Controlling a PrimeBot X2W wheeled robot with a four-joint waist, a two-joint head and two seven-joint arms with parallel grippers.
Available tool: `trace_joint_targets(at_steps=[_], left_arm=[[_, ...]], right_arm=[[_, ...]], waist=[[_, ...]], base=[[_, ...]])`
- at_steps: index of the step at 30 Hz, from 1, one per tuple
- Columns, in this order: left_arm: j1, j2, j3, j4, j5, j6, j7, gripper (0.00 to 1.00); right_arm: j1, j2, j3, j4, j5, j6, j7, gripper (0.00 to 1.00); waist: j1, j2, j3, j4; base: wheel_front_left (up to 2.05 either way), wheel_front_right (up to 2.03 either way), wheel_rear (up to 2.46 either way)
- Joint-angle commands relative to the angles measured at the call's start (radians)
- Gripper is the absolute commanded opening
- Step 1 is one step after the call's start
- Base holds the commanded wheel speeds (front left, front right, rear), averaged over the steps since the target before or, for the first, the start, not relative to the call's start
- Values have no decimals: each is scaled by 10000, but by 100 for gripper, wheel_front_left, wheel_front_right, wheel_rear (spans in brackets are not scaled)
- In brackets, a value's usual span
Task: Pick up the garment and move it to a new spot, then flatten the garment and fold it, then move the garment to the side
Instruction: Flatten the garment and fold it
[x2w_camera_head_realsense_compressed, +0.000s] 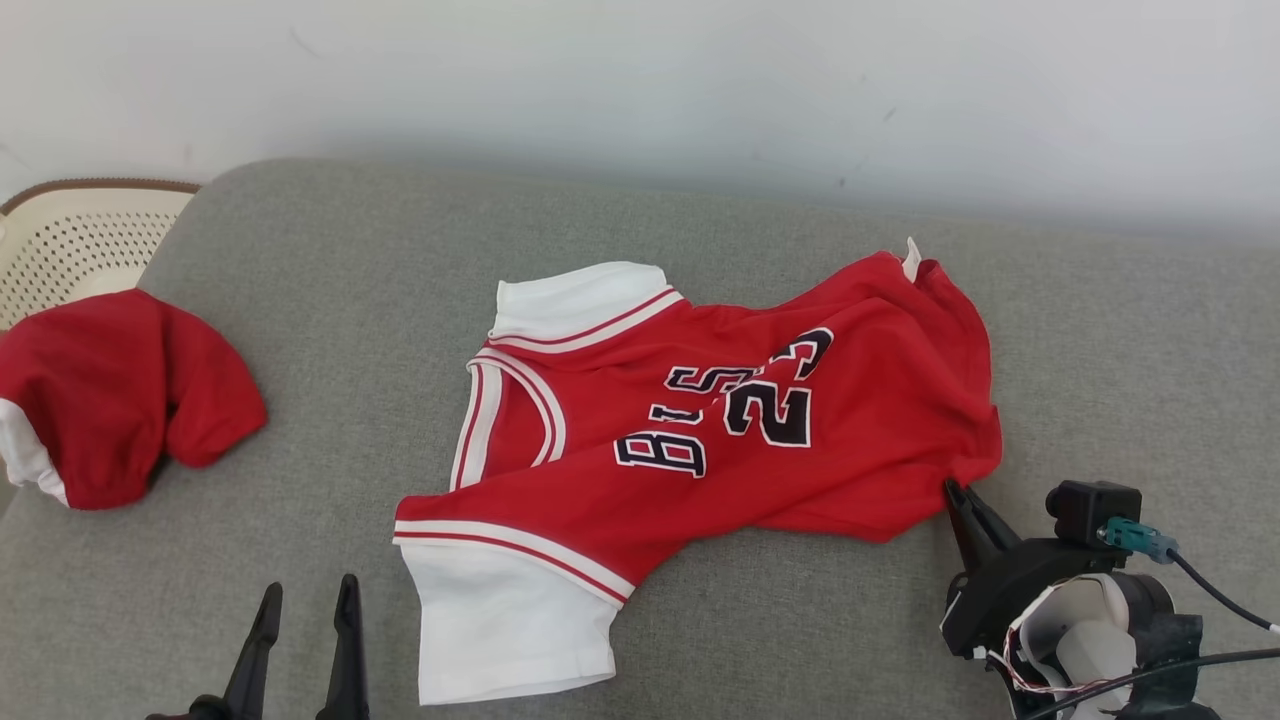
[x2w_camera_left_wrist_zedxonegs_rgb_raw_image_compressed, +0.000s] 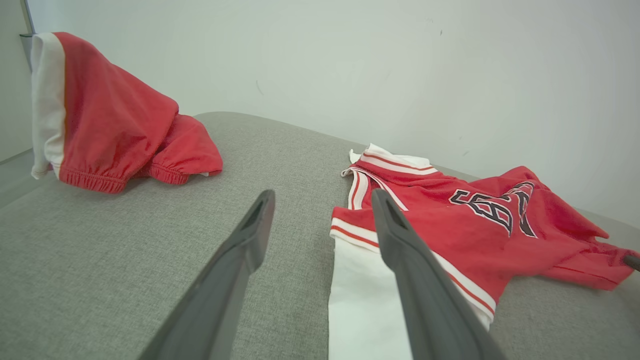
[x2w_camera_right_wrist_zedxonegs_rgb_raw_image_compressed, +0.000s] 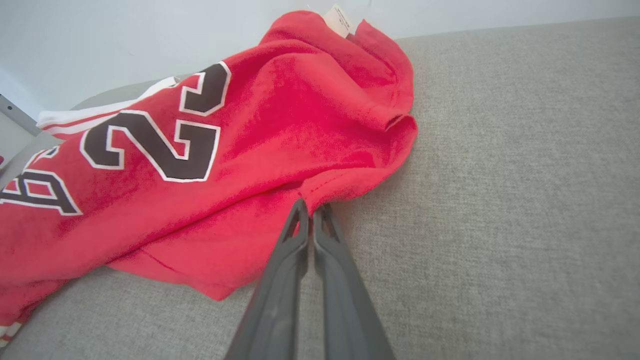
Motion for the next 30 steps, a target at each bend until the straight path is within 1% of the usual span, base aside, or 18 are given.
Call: trace_joint_targets(at_steps=[1,6,9,13,19,20,23,26,30], left_arm=[[67,7,73,43,62,-25,-38,100],[199,7,99,36,88,-26,-38,100],[257,7,105,17,98,-10,-38,100],[384,8,51,-66,92,85,-38,100],[509,7,12,-199,16,161,-38,100],[521,8,17,-210,-16,174,-38,100],[509,7,-11,-221,-58,173,-38,100],[470,7,-53,-236,-100,208,-38,100],[352,7,-136,-218,-131,210,-38,100]], right_arm=[[87,-36,-57,-205,-197,-6,-19,0],[395,-104,-177,-902,-407,-6,224,0],[705,-204,-358,-1715,-578,-6,566,0],[1422,-434,-893,-3026,-897,-6,1208,0],[2826,-539,-2106,-5534,-1637,-6,2689,0],[3309,-492,-2467,-6430,-1908,-6,3281,0],[3943,-390,-2908,-7618,-2262,-6,4199,0],[4311,-184,-3242,-8510,-2491,-6,4847,0],[4246,-24,-3232,-8960,-2701,-6,5344,0]], waist=[[0,-1,-96,-64],[0,-1,-237,-181],[0,-1,-338,-272],[0,-1,-438,-348],[0,-1,-444,-444],[0,-1,-435,-464],[0,-1,-416,-467],[0,-1,-381,-450],[0,-1,-309,-361]], base=[[0,0,0],[0,0,0],[0,0,0],[0,0,0],[0,0,0],[0,0,0],[0,0,0],[0,0,0],[0,0,0]])
